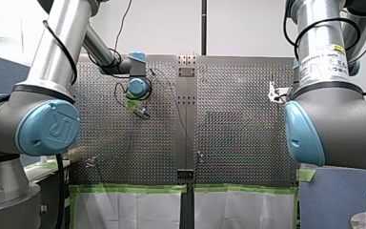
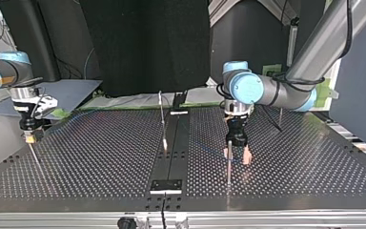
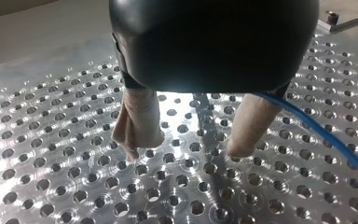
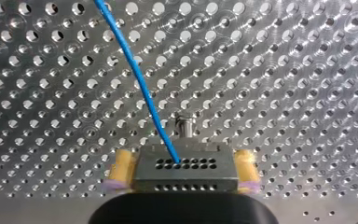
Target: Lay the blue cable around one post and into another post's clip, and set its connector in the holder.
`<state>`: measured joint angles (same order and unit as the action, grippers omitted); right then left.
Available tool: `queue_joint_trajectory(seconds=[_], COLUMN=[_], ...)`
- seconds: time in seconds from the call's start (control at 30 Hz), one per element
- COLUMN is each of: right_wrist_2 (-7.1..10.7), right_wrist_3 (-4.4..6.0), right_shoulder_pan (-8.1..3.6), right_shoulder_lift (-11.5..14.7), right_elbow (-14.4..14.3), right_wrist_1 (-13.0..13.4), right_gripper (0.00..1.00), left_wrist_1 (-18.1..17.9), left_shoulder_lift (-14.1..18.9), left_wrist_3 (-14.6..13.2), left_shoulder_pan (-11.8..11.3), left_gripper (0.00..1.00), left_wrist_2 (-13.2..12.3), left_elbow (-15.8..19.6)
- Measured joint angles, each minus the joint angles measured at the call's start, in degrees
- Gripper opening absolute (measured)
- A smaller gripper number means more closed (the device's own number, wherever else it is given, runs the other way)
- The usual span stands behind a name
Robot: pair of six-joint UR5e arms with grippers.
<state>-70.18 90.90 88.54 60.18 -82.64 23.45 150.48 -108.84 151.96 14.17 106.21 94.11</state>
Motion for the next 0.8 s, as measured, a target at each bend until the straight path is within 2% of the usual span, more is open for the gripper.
queue_joint_trajectory(seconds=[0.8], right_wrist_2=[0.2], right_wrist_3=[-0.01], right_shoulder_pan=[0.01], right_shoulder_lift=[0.0], right_elbow=[0.0], right_wrist_1=[0.5], right_gripper=[0.99], left_wrist_1=[0.0], left_shoulder_lift=[0.0], left_wrist_3=[0.0], left_shoulder_pan=[0.0], left_gripper=[1.0], left_wrist_2=[-0.2], left_elbow=[0.0])
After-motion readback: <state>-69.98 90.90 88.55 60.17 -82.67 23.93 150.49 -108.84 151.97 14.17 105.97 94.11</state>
